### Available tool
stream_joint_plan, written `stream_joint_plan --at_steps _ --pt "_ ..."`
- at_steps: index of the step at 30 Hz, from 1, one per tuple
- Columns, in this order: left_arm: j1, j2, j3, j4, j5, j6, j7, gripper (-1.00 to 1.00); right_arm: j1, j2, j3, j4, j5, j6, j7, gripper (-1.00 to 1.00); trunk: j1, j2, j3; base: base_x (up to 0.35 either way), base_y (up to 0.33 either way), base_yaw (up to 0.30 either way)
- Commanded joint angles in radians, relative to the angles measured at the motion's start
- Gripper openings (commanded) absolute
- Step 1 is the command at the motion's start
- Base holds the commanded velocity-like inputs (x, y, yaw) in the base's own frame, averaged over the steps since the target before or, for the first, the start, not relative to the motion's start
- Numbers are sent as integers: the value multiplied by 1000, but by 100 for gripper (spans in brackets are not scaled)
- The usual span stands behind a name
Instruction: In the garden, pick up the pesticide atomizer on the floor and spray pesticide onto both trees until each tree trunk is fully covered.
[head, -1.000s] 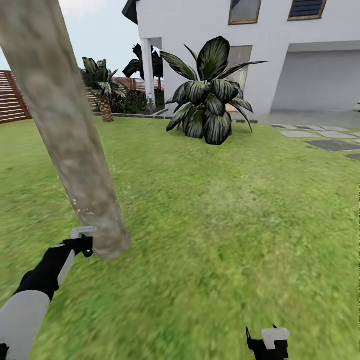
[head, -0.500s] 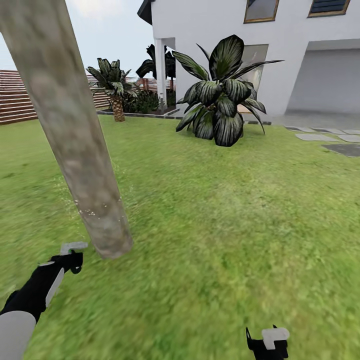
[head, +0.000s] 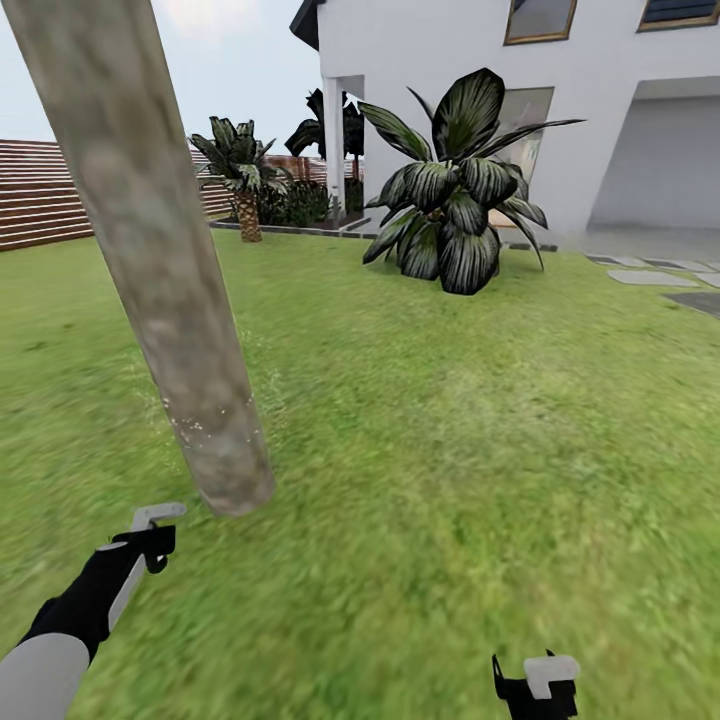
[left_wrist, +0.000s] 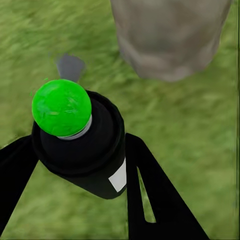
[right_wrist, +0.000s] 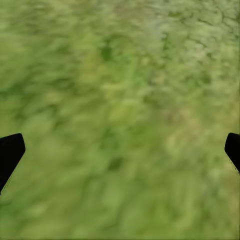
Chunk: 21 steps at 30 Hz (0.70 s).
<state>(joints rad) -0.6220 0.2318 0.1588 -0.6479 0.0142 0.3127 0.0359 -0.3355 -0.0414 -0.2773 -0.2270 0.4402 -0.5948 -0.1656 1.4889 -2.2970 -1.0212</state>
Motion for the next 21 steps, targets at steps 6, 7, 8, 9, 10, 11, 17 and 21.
stream_joint_plan --at_steps 6,7,8,9,10,11,17,21 --pt "4 -27 -1 1 7 -1 1 -100 0 0 0 0 0 0 0 100 0 0 0 329 37 0" --pt "4 -38 -1 -1 5 -1 1 -100 0 0 0 0 0 0 0 100 0 0 0 335 106 0" --pt "4 -45 -1 -2 3 -1 0 -100 0 0 0 0 0 0 0 100 0 0 0 333 110 0" --pt "4 -50 -1 -4 2 -1 0 -100 0 0 0 0 0 0 0 100 0 0 0 248 72 0" --pt "4 -52 -1 -4 0 -1 -1 -100 0 0 0 -1 0 0 0 100 0 0 0 102 30 0" --pt "5 -49 0 -1 -3 -1 -2 -100 0 0 0 -1 0 0 0 100 0 0 0 42 12 0" --pt "78 -42 -4 6 -4 -141 -10 -100 0 0 0 -1 0 0 1 100 0 0 0 7 2 0" --pt "81 -77 -9 25 4 -173 -11 -100 0 1 1 -1 0 0 1 100 0 0 0 0 0 63"
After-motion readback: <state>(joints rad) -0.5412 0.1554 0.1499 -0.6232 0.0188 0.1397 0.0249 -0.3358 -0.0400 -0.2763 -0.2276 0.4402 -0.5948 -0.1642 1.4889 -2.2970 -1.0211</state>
